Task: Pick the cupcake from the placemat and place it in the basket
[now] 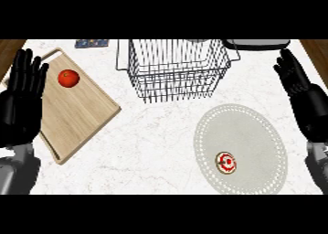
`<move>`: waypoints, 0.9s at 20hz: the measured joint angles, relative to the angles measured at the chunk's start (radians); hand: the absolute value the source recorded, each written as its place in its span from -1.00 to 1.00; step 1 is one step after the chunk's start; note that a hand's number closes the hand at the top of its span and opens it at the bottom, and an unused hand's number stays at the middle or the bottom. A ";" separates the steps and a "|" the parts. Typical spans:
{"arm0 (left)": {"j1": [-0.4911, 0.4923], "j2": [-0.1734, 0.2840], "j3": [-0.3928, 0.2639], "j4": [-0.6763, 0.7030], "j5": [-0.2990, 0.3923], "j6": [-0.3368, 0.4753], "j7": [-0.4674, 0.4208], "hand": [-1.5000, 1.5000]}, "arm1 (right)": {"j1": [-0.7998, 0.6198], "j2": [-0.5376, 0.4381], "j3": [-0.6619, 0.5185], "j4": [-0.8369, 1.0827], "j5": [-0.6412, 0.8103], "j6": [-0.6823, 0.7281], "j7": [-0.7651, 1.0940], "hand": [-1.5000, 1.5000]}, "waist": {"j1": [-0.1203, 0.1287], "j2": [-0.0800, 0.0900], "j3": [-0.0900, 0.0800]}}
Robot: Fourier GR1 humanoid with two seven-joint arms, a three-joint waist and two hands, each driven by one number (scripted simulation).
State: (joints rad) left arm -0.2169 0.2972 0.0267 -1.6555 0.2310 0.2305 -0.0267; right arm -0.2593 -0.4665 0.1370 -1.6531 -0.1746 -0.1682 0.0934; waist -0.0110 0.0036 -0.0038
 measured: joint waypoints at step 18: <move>0.270 0.012 -0.144 0.238 -0.028 -0.100 0.215 0.00 | -0.010 0.184 0.504 -0.146 0.208 0.197 -0.100 -1.00 | 0.006 -0.016 0.010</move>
State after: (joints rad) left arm 0.0527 0.3089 -0.1176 -1.4176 0.2030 0.1308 0.1880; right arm -0.2695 -0.2829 0.6411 -1.7993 0.0338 0.0289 -0.0062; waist -0.0054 -0.0127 0.0062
